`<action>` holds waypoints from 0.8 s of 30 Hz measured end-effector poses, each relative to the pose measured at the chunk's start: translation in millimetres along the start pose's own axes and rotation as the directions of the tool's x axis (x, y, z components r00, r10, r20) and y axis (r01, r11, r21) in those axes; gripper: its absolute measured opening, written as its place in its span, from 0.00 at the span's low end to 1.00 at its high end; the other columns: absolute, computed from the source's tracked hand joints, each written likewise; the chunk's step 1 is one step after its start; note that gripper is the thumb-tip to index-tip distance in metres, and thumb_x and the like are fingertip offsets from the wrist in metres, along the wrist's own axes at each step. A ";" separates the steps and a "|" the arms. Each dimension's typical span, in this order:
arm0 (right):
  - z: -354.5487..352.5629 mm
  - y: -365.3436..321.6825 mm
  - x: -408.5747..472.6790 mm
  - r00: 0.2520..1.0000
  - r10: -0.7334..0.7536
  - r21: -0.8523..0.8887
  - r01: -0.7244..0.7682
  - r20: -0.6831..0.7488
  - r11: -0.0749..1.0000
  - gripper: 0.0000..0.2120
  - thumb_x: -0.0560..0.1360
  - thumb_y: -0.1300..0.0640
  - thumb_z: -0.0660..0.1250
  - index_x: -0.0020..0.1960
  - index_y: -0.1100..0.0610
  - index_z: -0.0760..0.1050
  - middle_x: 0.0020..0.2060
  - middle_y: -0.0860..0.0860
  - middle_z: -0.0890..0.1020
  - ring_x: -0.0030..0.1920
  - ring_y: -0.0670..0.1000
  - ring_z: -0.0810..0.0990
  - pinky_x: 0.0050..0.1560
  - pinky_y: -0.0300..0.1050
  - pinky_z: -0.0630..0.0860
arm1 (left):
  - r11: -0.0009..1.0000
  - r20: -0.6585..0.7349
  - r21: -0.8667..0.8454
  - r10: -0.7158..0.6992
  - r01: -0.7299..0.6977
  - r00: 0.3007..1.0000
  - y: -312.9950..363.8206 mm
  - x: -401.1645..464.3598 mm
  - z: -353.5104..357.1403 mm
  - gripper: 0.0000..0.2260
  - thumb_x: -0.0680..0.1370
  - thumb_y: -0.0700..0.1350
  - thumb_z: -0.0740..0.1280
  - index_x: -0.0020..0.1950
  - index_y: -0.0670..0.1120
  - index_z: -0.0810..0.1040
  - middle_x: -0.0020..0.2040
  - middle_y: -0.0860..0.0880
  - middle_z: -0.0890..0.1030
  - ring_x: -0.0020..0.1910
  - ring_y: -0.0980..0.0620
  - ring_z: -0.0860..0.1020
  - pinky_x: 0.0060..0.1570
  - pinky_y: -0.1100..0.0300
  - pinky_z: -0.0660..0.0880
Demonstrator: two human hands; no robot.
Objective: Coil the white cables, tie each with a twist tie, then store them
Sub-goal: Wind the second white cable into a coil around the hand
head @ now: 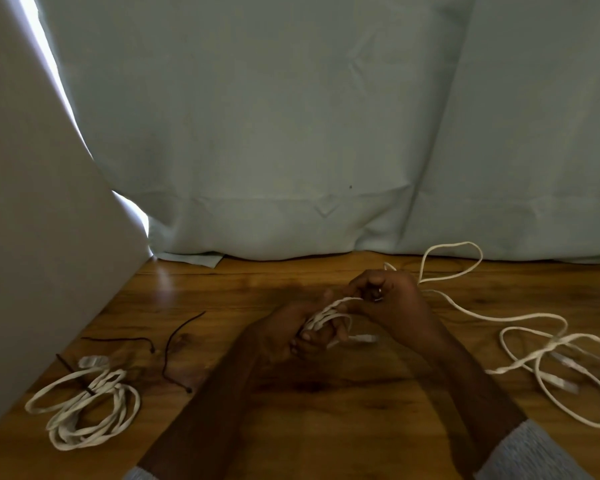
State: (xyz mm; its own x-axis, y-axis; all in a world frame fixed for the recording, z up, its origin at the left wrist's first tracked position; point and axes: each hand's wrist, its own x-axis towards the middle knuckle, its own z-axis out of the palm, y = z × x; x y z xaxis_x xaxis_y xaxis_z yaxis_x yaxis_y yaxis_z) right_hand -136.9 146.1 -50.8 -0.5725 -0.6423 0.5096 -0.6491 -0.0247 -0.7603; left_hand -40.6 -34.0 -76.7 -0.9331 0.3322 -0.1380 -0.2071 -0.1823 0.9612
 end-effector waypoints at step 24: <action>25.1 -9.6 -9.0 0.930 -0.045 -0.771 0.329 0.365 0.545 0.31 0.85 0.50 0.55 0.82 0.48 0.44 0.58 0.54 0.81 0.51 0.55 0.82 0.43 0.48 0.77 | 0.612 -0.054 -0.639 0.569 -0.467 0.820 18.9 -26.6 -20.8 0.25 0.86 0.48 0.54 0.73 0.29 0.61 0.32 0.48 0.66 0.25 0.56 0.62 0.28 0.61 0.62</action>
State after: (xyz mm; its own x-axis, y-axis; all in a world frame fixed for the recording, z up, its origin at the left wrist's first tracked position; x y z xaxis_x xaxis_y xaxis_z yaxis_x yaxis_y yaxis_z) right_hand -112.9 132.9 -58.2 -0.3205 -0.8756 0.3615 -0.9284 0.3661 0.0635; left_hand -25.8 -65.6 -59.8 -0.8992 0.1187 0.4212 0.1209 -0.8576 0.4999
